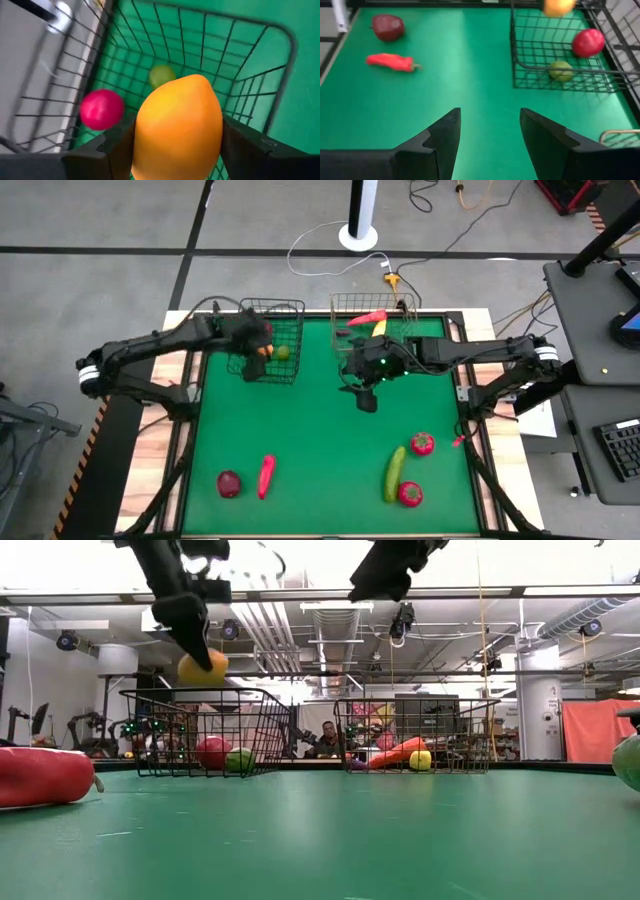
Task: Sort produce into baskets
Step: Put the lemon into the black wire basket, then put the top tomato into the black wire basket
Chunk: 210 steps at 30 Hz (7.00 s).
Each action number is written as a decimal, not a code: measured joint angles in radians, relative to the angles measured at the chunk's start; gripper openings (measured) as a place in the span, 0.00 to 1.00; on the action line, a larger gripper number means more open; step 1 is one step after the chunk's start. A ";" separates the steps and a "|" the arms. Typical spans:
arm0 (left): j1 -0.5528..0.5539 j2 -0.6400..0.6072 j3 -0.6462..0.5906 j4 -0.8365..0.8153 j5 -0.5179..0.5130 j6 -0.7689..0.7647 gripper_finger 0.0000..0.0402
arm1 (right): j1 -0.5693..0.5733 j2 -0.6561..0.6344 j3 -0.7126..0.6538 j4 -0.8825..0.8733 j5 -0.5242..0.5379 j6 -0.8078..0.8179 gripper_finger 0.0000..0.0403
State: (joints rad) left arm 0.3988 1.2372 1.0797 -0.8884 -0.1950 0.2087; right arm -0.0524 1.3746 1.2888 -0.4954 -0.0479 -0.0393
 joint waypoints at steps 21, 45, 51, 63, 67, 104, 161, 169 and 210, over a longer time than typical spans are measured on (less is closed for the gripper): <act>0.225 0.346 0.214 -0.185 0.126 -0.049 0.56 | 0.063 -0.005 0.000 -0.028 0.078 0.022 0.49; 0.209 0.333 0.208 -0.167 0.071 -0.099 0.69 | 0.118 -0.006 0.000 -0.062 0.103 0.066 0.49; 0.136 0.268 0.198 -0.193 0.082 -0.177 0.66 | 0.127 -0.006 0.000 -0.144 0.104 0.152 0.49; -0.284 0.006 0.074 -0.056 -0.061 -0.471 0.61 | 0.246 -0.006 -0.001 -0.409 0.110 0.397 0.49; -0.469 -0.038 0.043 -0.009 -0.192 -0.576 0.61 | 0.274 -0.006 -0.001 -0.505 0.109 0.533 0.49; -0.857 -0.011 0.050 0.012 -0.619 -0.741 0.61 | 0.535 -0.015 -0.156 -0.896 -0.022 1.439 0.86; -0.857 -0.011 0.044 -0.002 -0.634 -0.731 0.61 | 0.535 0.009 -0.447 -0.526 -0.057 1.513 0.76; -0.857 -0.011 0.005 0.004 -0.635 -0.750 0.61 | 0.529 -0.035 -0.407 -0.585 -0.006 1.504 0.76; -1.058 -0.041 0.193 -0.310 -0.792 -1.102 0.61 | -0.081 0.612 0.749 -0.201 0.247 0.073 0.77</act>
State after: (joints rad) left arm -0.6591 1.1957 1.2729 -1.1988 -0.9871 -0.8931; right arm -0.1336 1.9863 2.0375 -0.6962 0.1995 0.0335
